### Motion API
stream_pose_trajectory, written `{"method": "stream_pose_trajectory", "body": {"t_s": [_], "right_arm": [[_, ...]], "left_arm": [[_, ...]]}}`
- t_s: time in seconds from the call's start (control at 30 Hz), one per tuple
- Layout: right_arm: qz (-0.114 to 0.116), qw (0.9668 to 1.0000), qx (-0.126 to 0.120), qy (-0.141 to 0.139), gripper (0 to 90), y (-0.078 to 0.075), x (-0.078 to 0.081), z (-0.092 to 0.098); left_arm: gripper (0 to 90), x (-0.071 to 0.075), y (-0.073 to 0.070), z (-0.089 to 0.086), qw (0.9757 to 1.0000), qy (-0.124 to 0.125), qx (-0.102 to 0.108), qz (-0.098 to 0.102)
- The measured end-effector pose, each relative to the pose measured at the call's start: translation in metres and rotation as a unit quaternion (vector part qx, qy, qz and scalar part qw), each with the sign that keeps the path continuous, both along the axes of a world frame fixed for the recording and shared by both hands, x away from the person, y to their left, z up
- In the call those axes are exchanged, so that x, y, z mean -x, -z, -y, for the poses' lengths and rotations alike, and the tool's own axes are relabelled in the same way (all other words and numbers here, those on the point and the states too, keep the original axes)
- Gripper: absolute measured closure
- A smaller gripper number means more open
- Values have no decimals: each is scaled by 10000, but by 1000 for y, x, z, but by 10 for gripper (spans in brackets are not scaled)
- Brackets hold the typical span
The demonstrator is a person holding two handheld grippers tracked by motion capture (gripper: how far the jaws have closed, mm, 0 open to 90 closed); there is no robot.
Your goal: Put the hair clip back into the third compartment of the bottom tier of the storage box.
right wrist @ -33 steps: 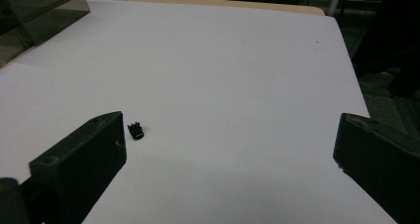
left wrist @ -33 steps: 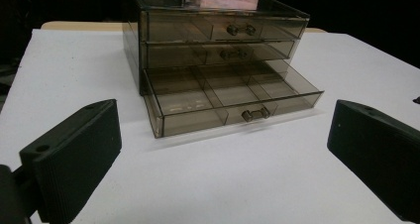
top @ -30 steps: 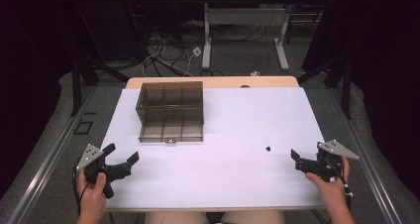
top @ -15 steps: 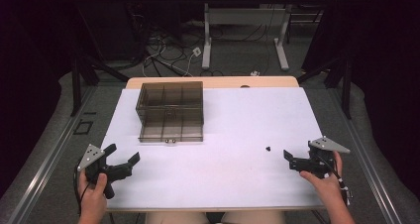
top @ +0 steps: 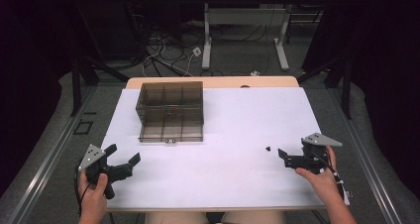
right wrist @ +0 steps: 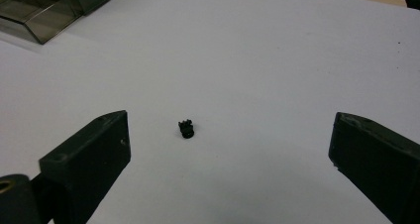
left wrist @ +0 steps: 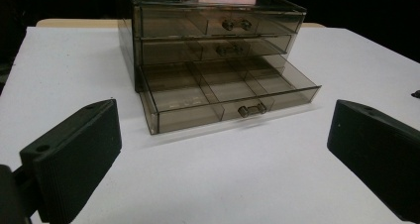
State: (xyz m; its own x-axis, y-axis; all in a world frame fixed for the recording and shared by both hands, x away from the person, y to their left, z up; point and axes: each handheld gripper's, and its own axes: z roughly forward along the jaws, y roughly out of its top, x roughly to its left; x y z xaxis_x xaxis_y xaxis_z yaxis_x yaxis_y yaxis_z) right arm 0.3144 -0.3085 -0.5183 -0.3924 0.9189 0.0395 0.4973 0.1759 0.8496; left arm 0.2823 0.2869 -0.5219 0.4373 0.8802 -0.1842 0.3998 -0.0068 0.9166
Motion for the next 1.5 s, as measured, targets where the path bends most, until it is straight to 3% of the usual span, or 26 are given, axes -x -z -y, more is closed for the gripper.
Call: {"method": "stream_pose_trajectory", "body": {"t_s": [0.37,0.57,1.13,1.5], "right_arm": [[-202,9991,208,-293,67,-6,-10,-7],[-330,9984,297,-348,146,-8,-17,-11],[-503,9954,586,-568,222,-8,-29,-20],[-618,9935,717,-629,334,-7,-37,-22]], "left_arm": [[4,0,0,0,10000,15,-19,2],[4,0,0,0,10000,11,-24,-3],[4,0,0,1,10000,42,-42,-15],[4,-1,0,1,10000,51,-49,-13]]}}
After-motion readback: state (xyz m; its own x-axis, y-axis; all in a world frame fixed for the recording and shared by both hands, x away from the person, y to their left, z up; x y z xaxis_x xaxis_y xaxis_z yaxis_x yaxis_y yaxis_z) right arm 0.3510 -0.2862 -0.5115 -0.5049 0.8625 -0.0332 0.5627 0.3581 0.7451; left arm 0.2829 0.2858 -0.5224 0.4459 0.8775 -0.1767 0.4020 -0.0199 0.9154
